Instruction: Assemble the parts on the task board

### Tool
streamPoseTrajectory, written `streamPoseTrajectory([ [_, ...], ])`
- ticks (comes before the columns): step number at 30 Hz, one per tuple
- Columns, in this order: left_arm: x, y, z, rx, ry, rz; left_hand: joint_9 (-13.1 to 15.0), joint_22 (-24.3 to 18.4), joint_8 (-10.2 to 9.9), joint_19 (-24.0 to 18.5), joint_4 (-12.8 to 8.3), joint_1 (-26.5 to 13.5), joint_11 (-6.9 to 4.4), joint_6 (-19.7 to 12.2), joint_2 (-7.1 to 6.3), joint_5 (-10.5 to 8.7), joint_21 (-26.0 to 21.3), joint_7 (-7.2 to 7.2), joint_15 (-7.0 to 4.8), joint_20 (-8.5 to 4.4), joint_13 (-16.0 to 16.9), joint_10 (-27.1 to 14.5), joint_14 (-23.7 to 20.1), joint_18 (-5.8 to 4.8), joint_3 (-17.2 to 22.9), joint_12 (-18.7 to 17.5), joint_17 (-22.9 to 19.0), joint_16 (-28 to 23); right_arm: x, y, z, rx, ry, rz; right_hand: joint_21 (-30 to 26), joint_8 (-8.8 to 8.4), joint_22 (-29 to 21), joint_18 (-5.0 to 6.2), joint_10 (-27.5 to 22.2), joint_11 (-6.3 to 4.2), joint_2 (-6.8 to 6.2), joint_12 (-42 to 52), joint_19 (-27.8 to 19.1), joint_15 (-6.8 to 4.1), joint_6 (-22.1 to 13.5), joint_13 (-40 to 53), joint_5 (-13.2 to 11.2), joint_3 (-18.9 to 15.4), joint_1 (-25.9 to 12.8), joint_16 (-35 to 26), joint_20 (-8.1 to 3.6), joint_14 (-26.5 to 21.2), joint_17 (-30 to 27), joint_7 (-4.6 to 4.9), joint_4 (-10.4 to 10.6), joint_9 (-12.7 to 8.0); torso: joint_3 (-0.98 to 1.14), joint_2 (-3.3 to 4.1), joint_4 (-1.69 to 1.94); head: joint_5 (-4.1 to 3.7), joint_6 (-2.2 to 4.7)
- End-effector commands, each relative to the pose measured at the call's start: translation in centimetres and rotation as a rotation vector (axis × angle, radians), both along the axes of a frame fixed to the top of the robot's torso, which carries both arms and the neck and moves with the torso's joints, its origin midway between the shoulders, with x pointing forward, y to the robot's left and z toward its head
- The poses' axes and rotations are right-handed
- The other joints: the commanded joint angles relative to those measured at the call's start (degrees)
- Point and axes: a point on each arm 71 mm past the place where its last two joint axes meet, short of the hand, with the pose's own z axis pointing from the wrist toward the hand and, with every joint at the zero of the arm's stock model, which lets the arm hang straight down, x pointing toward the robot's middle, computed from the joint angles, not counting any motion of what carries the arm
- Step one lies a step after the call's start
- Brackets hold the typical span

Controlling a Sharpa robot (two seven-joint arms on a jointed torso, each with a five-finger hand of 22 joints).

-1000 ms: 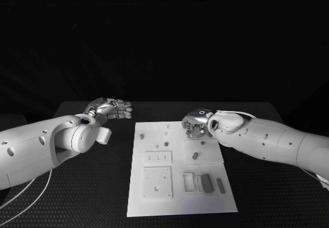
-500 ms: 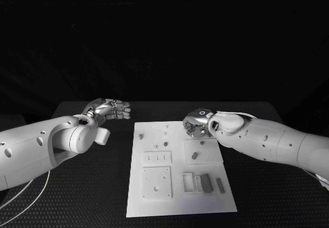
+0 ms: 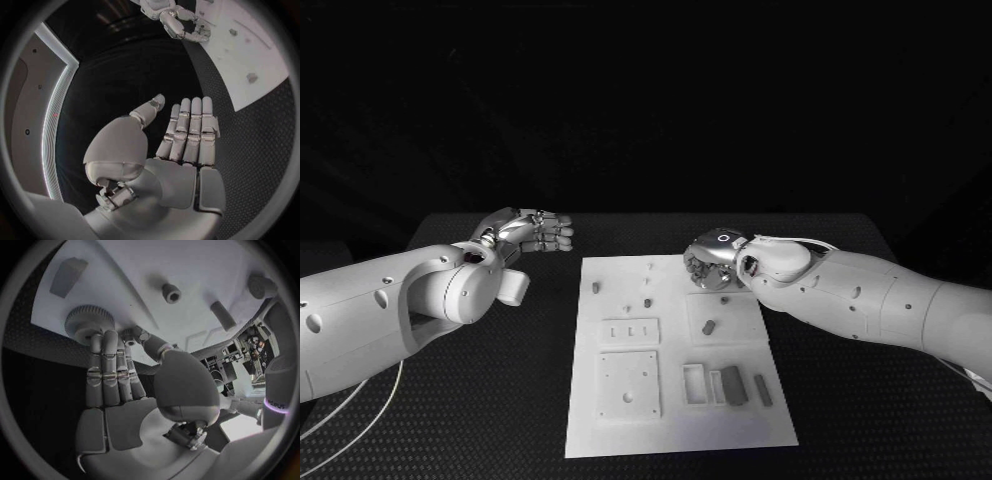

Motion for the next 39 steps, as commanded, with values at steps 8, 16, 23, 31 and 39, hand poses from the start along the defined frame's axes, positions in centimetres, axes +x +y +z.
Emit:
streamPoseTrajectory([
  [8, 0.0, -0.1, 0.1, -0.003, -0.007, -0.014, -0.1, 0.1, -0.4, -0.1, -0.1, -0.3, 0.2, 0.1, -0.13, 0.21, -0.4, 0.26, 0.3, 0.19, 0.1, 0.1, 0.2, 0.83, -0.3, -0.3, 0.1, -0.2, -1.4, 1.3, -1.5, 0.005, 0.015, -0.003, 3.5, 0.95, 1.4, 1.08, 3.4, -1.45, 3.25, 1.2, 2.3, -1.6, 3.5, 1.7, 0.2, 2.6, -0.6, 2.7, -1.3, 1.9, 1.7, -1.17, 0.0, 0.6, -0.1, 0.03, 0.05, 0.28, 0.48],
  [16, 0.1, -0.1, 0.2, -0.003, -0.008, -0.013, -0.1, 0.1, -0.4, -0.1, -0.1, -0.3, 0.2, 0.2, -0.13, 0.21, -0.4, 0.26, 0.3, 0.19, 0.1, 0.1, 0.2, 0.84, -0.3, -0.3, 0.2, -0.3, -1.4, 3.3, 0.1, 0.013, -0.058, -0.007, 5.1, 0.91, 1.4, 1.08, 4.1, -1.77, 2.77, 1.2, 2.3, -1.92, 4.3, 2.4, 0.2, 3.3, -0.8, 3.5, -1.66, 2.0, 2.3, -1.44, -0.1, 0.8, -0.14, 0.05, 0.09, 0.61, 1.03],
  [23, 0.1, -0.1, 0.2, -0.003, -0.007, -0.015, -0.1, 0.1, -0.4, -0.1, -0.1, -0.3, 0.2, 0.2, -0.14, 0.21, -0.4, 0.25, 0.3, 0.19, 0.1, 0.2, 0.2, 0.84, -0.3, -0.3, 0.2, -0.3, -1.4, 5.6, 1.5, 0.028, -0.13, 0.006, 6.0, 0.89, 1.4, 1.08, 4.5, -1.93, 2.45, 1.1, 2.4, -2.1, 4.6, 2.7, 0.2, 3.5, -0.9, 3.9, -1.85, 2.2, 2.5, -1.57, -0.1, 0.9, -0.11, 0.11, 0.04, 0.97, 1.44],
  [31, 0.1, -0.2, 0.2, -0.004, -0.008, -0.017, -0.1, 0.1, -0.5, -0.1, -0.1, -0.3, 0.2, 0.2, -0.14, 0.21, -0.4, 0.25, 0.31, 0.19, 0.1, 0.2, 0.2, 0.85, -0.3, -0.4, 0.3, -0.3, -1.4, 7.3, 2.2, 0.021, -0.21, 0.012, 6.6, 0.87, 1.4, 1.08, 4.7, -2.04, 2.18, 1.1, 2.4, -2.21, 4.9, 2.9, 0.2, 3.6, -0.9, 4.2, -1.98, 2.2, 2.7, -1.65, -0.1, 0.9, -0.15, 0.12, 0.19, 1.2, 1.9],
  [39, 0.2, -0.2, 0.2, -0.002, -0.009, -0.014, -0.1, 0.1, -0.5, -0.1, -0.2, -0.3, 0.2, 0.2, -0.16, 0.21, -0.4, 0.25, 0.31, 0.2, 0.1, 0.2, 0.3, 0.85, -0.3, -0.4, 0.3, -0.4, -1.0, 8.1, 2.4, 0.03, -0.242, 0.016, 7.2, 0.86, 1.4, 1.08, 4.9, -2.13, 1.96, 1.1, 2.4, -2.31, 5.1, 3.1, 0.2, 3.8, -0.9, 4.4, -2.09, 2.4, 2.8, -1.73, -0.1, 1.0, -0.1, 0.17, 0.14, 1.41, 2.09],
])
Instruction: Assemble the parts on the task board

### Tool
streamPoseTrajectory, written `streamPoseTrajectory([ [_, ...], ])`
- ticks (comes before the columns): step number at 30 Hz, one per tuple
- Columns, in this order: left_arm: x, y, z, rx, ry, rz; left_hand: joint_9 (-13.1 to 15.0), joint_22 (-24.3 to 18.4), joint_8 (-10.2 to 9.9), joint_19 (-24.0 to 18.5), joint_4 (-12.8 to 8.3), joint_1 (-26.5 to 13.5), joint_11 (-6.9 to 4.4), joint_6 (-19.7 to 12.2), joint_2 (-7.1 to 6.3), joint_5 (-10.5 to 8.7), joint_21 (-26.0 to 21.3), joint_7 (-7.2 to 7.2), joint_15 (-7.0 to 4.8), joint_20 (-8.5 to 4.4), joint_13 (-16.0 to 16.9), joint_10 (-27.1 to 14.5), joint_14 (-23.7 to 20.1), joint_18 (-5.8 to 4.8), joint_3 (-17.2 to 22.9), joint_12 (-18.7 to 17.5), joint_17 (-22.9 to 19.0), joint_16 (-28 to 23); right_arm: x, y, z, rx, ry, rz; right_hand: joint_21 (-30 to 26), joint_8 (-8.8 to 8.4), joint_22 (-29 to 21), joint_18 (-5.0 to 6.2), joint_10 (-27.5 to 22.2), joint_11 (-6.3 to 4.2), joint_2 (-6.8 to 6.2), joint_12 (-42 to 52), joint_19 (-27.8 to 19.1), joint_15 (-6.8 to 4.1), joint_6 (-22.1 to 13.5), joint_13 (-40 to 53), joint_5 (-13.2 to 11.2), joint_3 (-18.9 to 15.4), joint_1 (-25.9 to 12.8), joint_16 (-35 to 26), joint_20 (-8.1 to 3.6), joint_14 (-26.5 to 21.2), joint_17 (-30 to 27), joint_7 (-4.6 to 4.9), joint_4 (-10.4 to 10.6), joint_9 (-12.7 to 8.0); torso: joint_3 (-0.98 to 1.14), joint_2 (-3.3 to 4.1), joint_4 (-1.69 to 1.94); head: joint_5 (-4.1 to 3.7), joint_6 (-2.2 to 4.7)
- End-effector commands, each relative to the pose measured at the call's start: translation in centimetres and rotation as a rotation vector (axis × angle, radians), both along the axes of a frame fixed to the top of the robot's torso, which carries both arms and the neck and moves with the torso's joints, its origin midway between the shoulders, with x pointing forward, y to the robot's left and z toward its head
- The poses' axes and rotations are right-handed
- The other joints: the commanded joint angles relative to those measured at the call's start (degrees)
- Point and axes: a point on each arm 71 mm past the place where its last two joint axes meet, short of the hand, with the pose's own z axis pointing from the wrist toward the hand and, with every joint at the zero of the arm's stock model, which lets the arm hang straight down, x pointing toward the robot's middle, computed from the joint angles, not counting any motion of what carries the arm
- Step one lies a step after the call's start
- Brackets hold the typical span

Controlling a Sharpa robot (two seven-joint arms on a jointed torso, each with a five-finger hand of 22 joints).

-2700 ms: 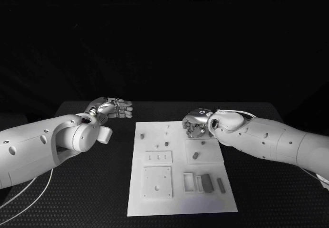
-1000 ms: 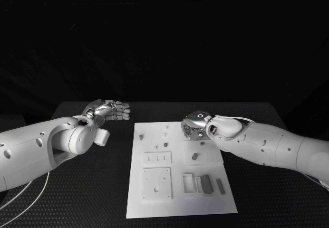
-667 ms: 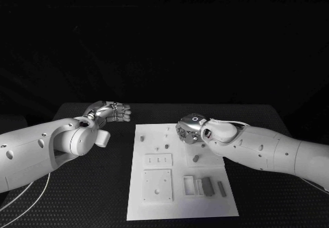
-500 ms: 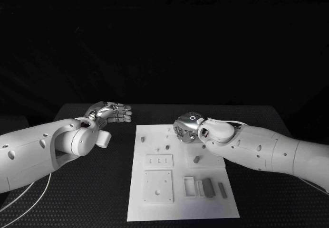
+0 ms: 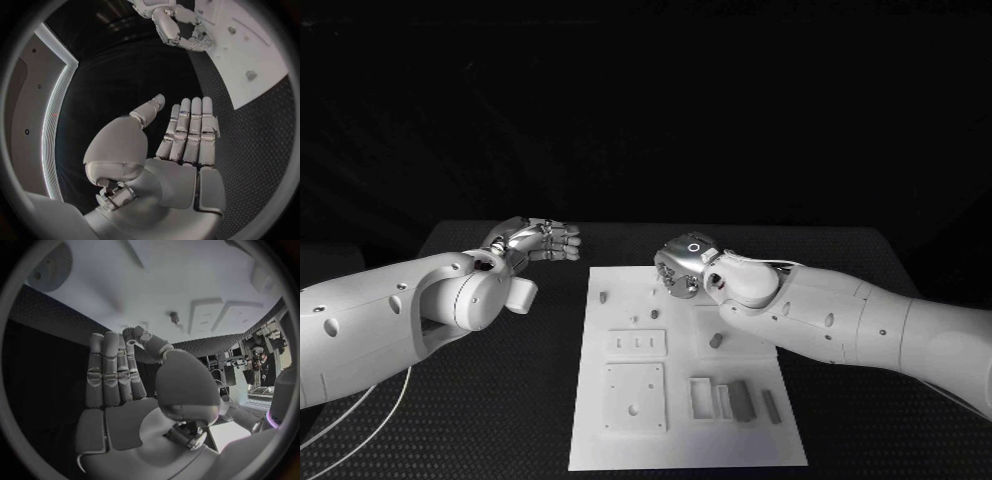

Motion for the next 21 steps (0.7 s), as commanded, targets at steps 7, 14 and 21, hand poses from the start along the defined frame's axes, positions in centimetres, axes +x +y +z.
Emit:
streamPoseTrajectory([
  [7, 0.1, -0.6, 0.2, -0.005, -0.009, -0.023, -0.1, 0.1, -0.3, -0.1, -0.2, -0.3, 0.2, 0.2, -0.13, 0.21, -0.2, 0.25, 0.31, 0.2, 0.1, 0.2, 0.3, 0.86, -0.3, -0.2, 0.1, -0.4, 0.6, 1.4, 0.2, -0.002, -0.073, 0.01, 0.4, 0.21, 1.5, 1.18, 1.1, -0.84, -0.21, 0.0, 0.0, -0.46, 0.3, 2.7, 0.2, 0.4, 0.3, 0.3, -0.25, 0.1, 0.1, 0.0, 0.1, 0.1, 0.07, 0.09, 0.02, 0.24, 0.15],
  [14, 0.2, -0.7, 0.3, -0.005, -0.01, -0.025, -0.1, 0.1, -0.3, -0.1, -0.2, -0.3, 0.2, 0.2, -0.13, 0.21, -0.2, 0.26, 0.32, 0.21, 0.1, 0.2, 0.3, 0.86, -0.3, -0.3, 0.1, -0.5, 0.9, 1.8, 0.1, -0.006, -0.079, 0.011, 0.5, 0.19, 1.5, 1.18, 1.2, -0.84, -0.25, 0.0, 0.0, -0.46, 0.3, 2.7, 0.2, 0.5, 0.3, 0.3, -0.27, 0.1, 0.1, -0.01, 0.1, 0.1, 0.04, 0.08, 0.13, 0.4, 0.23],
  [21, 0.2, -0.8, 0.4, -0.006, -0.013, -0.029, -0.1, 0.1, -0.3, -0.1, -0.2, -0.3, 0.21, 0.2, -0.14, 0.21, -0.3, 0.26, 0.32, 0.21, 0.1, 0.2, 0.3, 0.86, -0.3, -0.3, 0.2, -0.5, 1.3, 2.3, -0.1, -0.018, -0.079, 0.014, 0.5, 0.18, 1.5, 1.18, 1.2, -0.85, -0.29, 0.0, 0.0, -0.47, 0.3, 2.7, 0.2, 0.5, 0.3, 0.4, -0.28, 0.1, 0.1, -0.02, 0.1, 0.1, 0.03, 0.24, 0.16, 0.59, 0.41],
])
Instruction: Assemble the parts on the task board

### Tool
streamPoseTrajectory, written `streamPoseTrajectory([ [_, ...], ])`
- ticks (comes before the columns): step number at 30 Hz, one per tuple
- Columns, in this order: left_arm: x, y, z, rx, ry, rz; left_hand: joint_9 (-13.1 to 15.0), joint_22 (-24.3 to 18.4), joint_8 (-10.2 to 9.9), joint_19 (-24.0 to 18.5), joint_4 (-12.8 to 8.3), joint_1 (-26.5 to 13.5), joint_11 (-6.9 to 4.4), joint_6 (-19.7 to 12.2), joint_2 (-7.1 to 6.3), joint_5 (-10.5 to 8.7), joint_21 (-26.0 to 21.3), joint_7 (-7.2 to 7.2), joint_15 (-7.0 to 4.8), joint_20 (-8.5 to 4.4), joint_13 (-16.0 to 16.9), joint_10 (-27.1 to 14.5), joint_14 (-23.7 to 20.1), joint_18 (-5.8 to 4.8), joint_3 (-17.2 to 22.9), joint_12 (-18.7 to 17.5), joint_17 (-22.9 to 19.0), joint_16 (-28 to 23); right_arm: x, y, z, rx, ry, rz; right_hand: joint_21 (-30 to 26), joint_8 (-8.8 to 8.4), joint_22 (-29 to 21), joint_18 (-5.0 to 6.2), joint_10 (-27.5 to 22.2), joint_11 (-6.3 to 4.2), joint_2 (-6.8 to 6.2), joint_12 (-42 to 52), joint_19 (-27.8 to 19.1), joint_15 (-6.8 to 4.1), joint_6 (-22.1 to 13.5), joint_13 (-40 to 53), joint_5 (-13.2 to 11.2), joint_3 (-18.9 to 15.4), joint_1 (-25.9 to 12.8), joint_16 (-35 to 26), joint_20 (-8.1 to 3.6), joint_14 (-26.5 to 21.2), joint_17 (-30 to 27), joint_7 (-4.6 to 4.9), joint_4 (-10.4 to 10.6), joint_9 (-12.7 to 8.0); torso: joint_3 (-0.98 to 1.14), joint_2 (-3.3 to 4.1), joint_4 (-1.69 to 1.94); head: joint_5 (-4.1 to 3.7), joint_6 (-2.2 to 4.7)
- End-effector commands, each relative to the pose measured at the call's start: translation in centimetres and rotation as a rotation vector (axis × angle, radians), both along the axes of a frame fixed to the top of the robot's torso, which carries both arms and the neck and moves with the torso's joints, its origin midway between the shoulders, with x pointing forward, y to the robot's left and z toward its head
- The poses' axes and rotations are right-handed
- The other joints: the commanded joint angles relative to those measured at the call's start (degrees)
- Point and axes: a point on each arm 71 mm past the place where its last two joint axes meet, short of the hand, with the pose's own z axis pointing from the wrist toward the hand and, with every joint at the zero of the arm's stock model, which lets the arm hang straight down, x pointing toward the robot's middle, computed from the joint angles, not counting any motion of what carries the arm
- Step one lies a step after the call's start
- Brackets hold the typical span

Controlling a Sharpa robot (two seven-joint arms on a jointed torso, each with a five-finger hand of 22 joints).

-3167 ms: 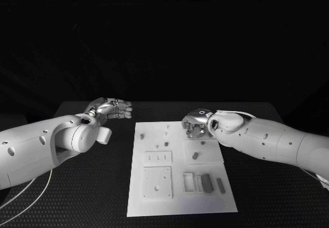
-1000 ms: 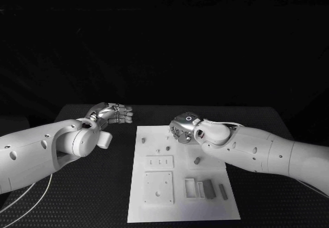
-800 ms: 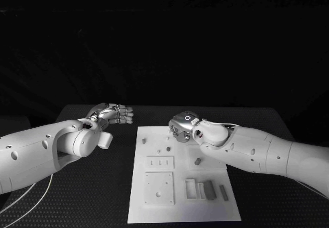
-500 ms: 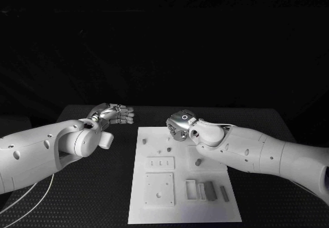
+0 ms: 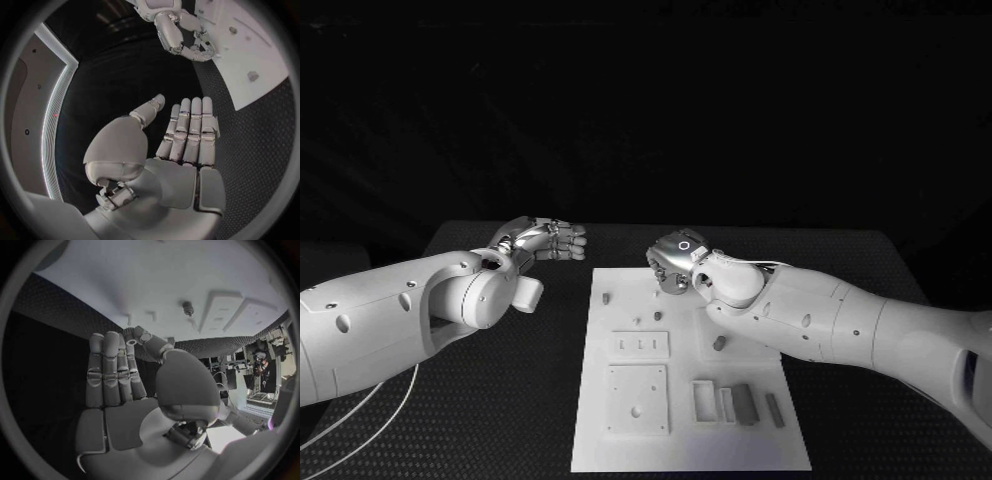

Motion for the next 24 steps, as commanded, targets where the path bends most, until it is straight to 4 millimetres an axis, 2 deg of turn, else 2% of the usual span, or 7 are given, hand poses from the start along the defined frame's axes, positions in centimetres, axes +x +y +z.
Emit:
streamPoseTrajectory([
  [1, -0.01, -0.36, 0.28, -0.006, -0.009, -0.022, -0.1, 0.1, -0.3, -0.1, -0.2, -0.3, 0.21, 0.2, -0.14, 0.21, -0.3, 0.26, 0.32, 0.21, 0.1, 0.2, 0.3, 0.87, -0.3, -0.3, 0.1, -0.3, 0.01, 0.25, -0.08, -0.016, -0.012, 0.015, 0.2, 0.1, 1.5, 1.22, 0.9, -0.53, -0.27, 0.4, 0.0, -0.41, 0.4, 2.7, 0.2, 0.4, 0.3, 0.4, -0.3, -0.2, 0.1, -0.02, 0.1, 0.1, -0.04, 0.11, 0.09, 0.04, 0.03],
  [9, 0.04, -0.36, 0.52, -0.005, -0.012, -0.023, -0.1, 0.1, -0.3, -0.1, -0.2, -0.3, 0.21, 0.2, -0.15, 0.21, -0.3, 0.26, 0.33, 0.22, 0.1, 0.2, 0.3, 0.86, -0.3, -0.4, 0.1, -0.3, 0.15, 0.24, -0.46, -0.03, 0.003, 0.015, 0.3, 0.08, 1.5, 1.22, 0.9, -0.53, -0.28, 0.4, 0.0, -0.41, 0.4, 2.7, 0.2, 0.5, 0.3, 0.4, -0.31, -0.2, 0.1, -0.02, 0.1, 0.1, 0.01, 0.16, -0.12, 0.26, -0.28],
  [16, 0.04, -0.5, 0.67, -0.006, -0.014, -0.028, -0.1, 0.1, -0.3, -0.1, -0.2, -0.3, 0.22, 0.2, -0.16, 0.21, -0.3, 0.27, 0.34, 0.23, 0.1, 0.2, 0.2, 0.86, -0.3, -0.4, 0.1, -0.4, 0.29, 0.15, -0.7, -0.038, 0.014, 0.011, 0.3, 0.07, 1.5, 1.22, 0.9, -0.53, -0.28, 0.4, -0.1, -0.41, 0.4, 2.7, 0.2, 0.5, 0.3, 0.4, -0.31, -0.2, 0.1, -0.02, 0.1, 0.1, 0.0, 0.13, -0.07, 0.34, -0.53],
  [24, 0.11, -0.55, 0.79, -0.004, -0.018, -0.029, -0.1, 0.1, -0.4, -0.1, -0.2, -0.3, 0.22, 0.2, -0.17, 0.21, -0.3, 0.27, 0.34, 0.23, 0.1, 0.2, 0.3, 0.87, -0.3, -0.4, 0.2, -0.4, 0.27, 0.29, -0.92, -0.041, 0.029, 0.016, 0.4, 0.04, 1.5, 1.22, 0.9, -0.52, -0.29, 0.3, -0.1, -0.41, 0.4, 2.8, 0.2, 0.5, 0.3, 0.4, -0.3, -0.2, 0.1, -0.01, 0.1, 0.1, -0.01, 0.13, -0.2, 0.51, -0.68],
])
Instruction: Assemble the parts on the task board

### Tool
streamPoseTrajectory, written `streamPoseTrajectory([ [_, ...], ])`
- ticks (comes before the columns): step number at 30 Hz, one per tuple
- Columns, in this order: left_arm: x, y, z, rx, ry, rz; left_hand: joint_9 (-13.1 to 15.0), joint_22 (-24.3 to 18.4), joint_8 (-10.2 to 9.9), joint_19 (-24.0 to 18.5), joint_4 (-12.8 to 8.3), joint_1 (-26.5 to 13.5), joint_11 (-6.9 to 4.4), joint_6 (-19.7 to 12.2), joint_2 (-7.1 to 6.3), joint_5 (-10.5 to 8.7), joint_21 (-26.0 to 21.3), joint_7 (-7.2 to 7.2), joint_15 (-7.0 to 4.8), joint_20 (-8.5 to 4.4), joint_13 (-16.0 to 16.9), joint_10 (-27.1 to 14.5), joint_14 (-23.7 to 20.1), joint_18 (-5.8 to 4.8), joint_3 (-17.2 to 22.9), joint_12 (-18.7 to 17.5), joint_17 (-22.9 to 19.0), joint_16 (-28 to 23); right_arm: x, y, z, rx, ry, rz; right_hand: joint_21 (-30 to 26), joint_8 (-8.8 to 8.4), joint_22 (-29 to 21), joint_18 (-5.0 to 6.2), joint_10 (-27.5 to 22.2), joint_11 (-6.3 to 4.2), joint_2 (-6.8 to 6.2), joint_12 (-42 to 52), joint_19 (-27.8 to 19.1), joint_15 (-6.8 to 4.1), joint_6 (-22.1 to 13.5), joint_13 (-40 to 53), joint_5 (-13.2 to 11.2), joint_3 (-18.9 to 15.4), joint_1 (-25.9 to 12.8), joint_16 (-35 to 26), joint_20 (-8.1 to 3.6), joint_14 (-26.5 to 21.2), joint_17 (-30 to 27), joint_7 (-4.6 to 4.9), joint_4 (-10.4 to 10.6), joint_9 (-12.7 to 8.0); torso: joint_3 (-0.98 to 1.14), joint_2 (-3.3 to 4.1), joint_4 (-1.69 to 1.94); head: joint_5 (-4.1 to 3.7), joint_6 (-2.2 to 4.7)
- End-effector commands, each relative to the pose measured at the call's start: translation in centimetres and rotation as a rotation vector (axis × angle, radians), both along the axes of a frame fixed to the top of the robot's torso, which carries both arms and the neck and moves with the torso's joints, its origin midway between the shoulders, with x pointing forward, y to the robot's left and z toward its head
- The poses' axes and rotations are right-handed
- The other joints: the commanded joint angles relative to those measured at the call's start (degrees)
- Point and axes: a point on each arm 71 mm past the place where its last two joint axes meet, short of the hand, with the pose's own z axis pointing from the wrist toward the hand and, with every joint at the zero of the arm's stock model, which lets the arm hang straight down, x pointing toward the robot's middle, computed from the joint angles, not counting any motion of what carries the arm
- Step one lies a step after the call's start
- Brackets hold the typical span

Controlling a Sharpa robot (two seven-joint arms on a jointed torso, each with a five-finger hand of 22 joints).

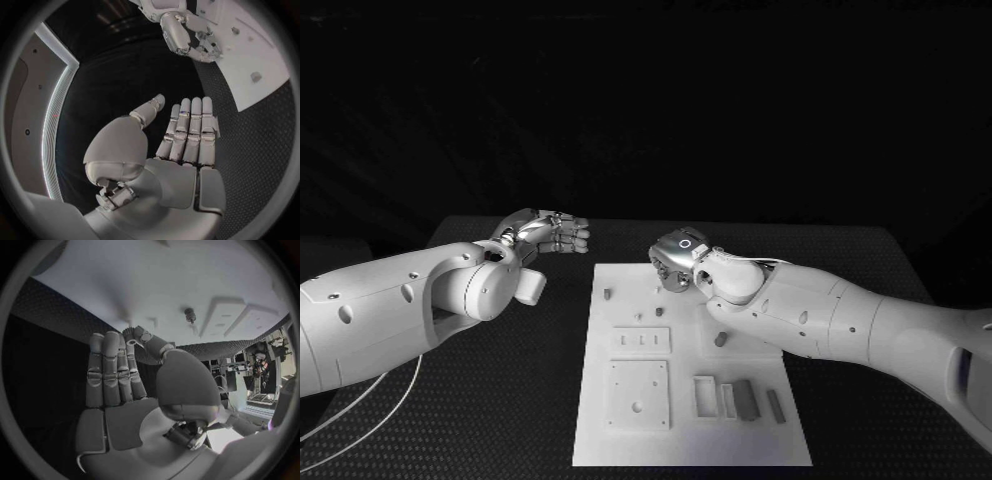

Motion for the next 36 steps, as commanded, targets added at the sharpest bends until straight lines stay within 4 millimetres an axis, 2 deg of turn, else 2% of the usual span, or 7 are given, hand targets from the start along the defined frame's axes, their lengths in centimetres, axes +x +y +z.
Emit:
streamPoseTrajectory([
  [1, 0.01, -0.4, 0.2, -0.003, -0.009, -0.022, 0.0, 0.1, -0.4, -0.1, -0.2, -0.3, 0.22, 0.2, -0.16, 0.21, -0.3, 0.27, 0.34, 0.23, 0.1, 0.2, 0.3, 0.87, -0.3, -0.2, 0.1, -0.2, -0.09, 0.18, -0.25, -0.018, 0.017, 0.014, 0.4, 0.17, 1.5, 1.22, 0.9, -0.33, 0.09, 0.1, -0.1, -0.28, 0.4, 2.8, 0.2, 0.5, 0.6, 0.2, -0.35, 0.0, 0.1, -0.08, 0.1, 0.1, -0.01, 0.01, -0.08, 0.08, -0.06],
  [14, 0.06, -0.5, 0.18, -0.003, -0.009, -0.023, -0.1, 0.1, -0.4, -0.1, -0.2, -0.3, 0.23, 0.2, -0.16, 0.21, -0.3, 0.27, 0.35, 0.24, 0.1, 0.3, 0.3, 0.87, -0.3, -0.3, 0.2, -0.3, -0.06, 0.4, -0.41, -0.02, 0.034, 0.019, 0.6, 0.06, 1.5, 1.22, 0.8, -0.29, 0.12, 0.0, -0.3, -0.23, 0.4, 2.8, 0.2, 0.6, 0.5, 0.2, -0.32, -0.1, 0.1, -0.03, 0.1, 0.1, -0.07, 0.02, -0.05, -0.08, -0.23],
  [30, 0.03, -0.53, 0.26, -0.003, -0.008, -0.024, -0.1, 0.1, -0.4, -0.1, -0.2, -0.4, 0.23, 0.2, -0.18, 0.21, -0.4, 0.28, 0.35, 0.24, 0.1, 0.3, 0.3, 0.88, -0.4, -0.4, 0.2, -0.4, 0.54, 0.08, -0.65, -0.013, 0.044, -0.002, 1.1, -0.77, 1.4, 1.22, -0.3, 0.25, 0.02, -1.0, -1.0, 0.24, -0.7, 2.9, 0.2, 0.8, 0.1, 0.2, -0.13, -0.5, 0.1, 0.41, 0.1, 0.0, 0.01, 0.02, -0.04, -0.13, -0.24],
  [34, 0.07, -0.5, 0.38, -0.003, -0.01, -0.023, -0.1, 0.1, -0.4, -0.1, -0.2, -0.4, 0.23, 0.2, -0.2, 0.21, -0.4, 0.28, 0.35, 0.25, 0.1, 0.3, 0.3, 0.88, -0.4, -0.4, 0.3, -0.4, 0.62, 0.04, -0.87, -0.008, 0.064, -0.006, 1.3, -1.95, 1.4, 1.22, -2.3, 1.08, -0.79, -2.4, -1.4, 0.93, -2.5, 2.6, 0.2, 0.9, -0.4, 0.3, 0.04, -0.7, 0.1, 1.16, 0.2, -0.4, 0.0, 0.13, 0.0, -0.09, -0.19],
  [36, 0.07, -0.47, 0.41, -0.002, -0.011, -0.023, -0.1, 0.1, -0.4, -0.1, -0.2, -0.4, 0.23, 0.2, -0.2, 0.21, -0.4, 0.28, 0.35, 0.25, 0.1, 0.3, 0.3, 0.88, -0.4, -0.4, 0.3, -0.4, 0.61, 0.01, -0.96, -0.006, 0.072, -0.008, 1.4, -2.94, 1.3, 1.22, -3.9, 1.75, -1.68, -3.4, -1.8, 1.54, -4.2, 2.3, 0.2, 0.9, -0.8, 0.2, 0.19, -0.9, 0.0, 1.88, 0.3, -0.7, -0.01, 0.08, -0.05, -0.04, -0.33],
])
